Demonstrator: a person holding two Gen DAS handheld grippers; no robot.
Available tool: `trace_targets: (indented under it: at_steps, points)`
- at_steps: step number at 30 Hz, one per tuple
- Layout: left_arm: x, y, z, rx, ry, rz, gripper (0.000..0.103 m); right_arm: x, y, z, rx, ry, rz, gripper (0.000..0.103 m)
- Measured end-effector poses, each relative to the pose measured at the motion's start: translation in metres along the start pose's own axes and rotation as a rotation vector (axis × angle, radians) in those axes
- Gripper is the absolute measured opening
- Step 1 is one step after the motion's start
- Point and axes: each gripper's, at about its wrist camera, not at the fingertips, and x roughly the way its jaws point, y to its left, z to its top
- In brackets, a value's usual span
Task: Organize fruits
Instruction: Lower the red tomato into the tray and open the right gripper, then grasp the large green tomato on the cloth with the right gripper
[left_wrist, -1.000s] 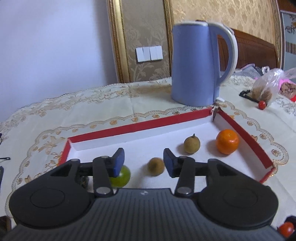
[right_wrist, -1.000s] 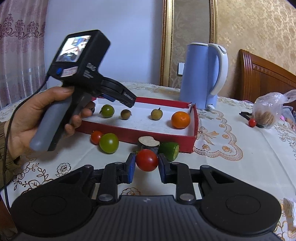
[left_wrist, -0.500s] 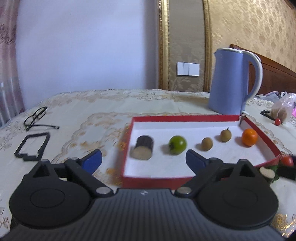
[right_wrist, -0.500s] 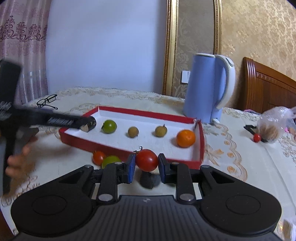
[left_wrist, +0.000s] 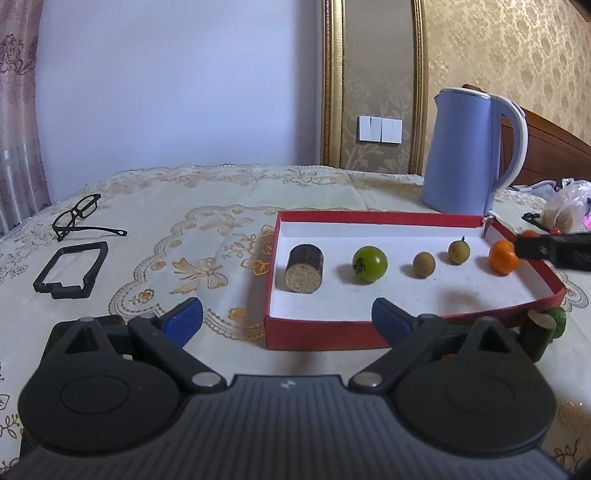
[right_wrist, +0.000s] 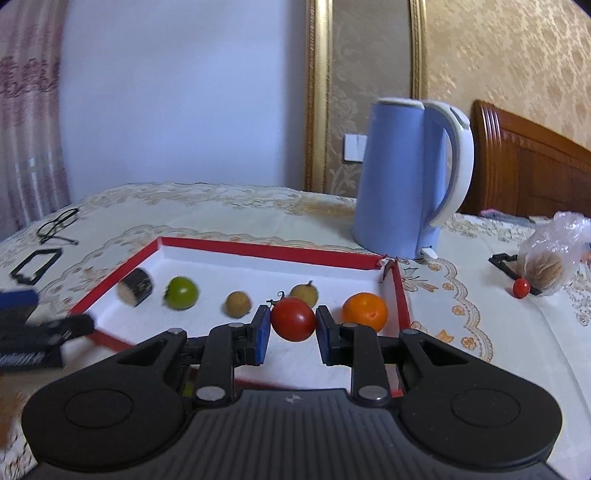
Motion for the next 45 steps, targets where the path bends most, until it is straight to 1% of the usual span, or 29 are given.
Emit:
trace_targets:
  at_steps: [6,11,17,22,25,29,33,35,37,40,41,42,45]
  points:
    - [-0.002,0.0,-0.003,0.006,0.002,-0.012,0.099,0.035,-0.011,0.011,0.036,0.042,-0.056,0.026]
    - [-0.004,0.002,-0.005,0.009,0.0,-0.018,0.1,0.056,-0.015,0.015,0.039,0.074,-0.088,0.026]
    - [-0.005,0.002,-0.006,0.009,0.002,-0.017,0.101,0.069,-0.013,0.02,0.023,0.1,-0.1,0.026]
    - [-0.005,0.004,-0.006,0.007,0.003,-0.021,0.101,0.071,-0.013,0.019,0.032,0.111,-0.098,0.026]
    - [-0.006,0.005,-0.005,0.004,0.001,-0.021,0.102,0.065,-0.013,0.018,0.027,0.106,-0.094,0.026]
    - [-0.007,0.005,-0.004,-0.007,0.005,-0.028,0.102,0.042,-0.015,0.014,0.027,0.072,-0.08,0.026]
    - [-0.01,0.004,-0.005,-0.006,0.011,-0.056,0.102,0.007,-0.016,0.004,0.018,0.006,-0.075,0.026]
    - [-0.013,0.001,-0.005,-0.002,0.008,-0.059,0.101,-0.014,-0.017,-0.006,0.014,-0.026,-0.081,0.026]
    - [-0.015,0.0,-0.005,-0.004,0.003,-0.057,0.101,-0.032,-0.017,-0.017,0.019,-0.046,-0.07,0.026]
    - [-0.018,-0.003,-0.004,-0.007,-0.003,-0.055,0.101,-0.052,-0.014,-0.035,0.019,-0.054,-0.029,0.026]
    - [-0.018,-0.004,-0.004,-0.007,-0.004,-0.052,0.101,-0.057,-0.011,-0.04,0.011,-0.051,-0.003,0.026]
    - [-0.018,-0.005,-0.005,-0.006,-0.004,-0.049,0.102,-0.06,-0.008,-0.044,0.005,-0.047,0.026,0.026]
    - [-0.018,-0.008,-0.006,0.001,0.001,-0.048,0.102,-0.06,0.008,-0.051,-0.029,-0.007,0.153,0.026]
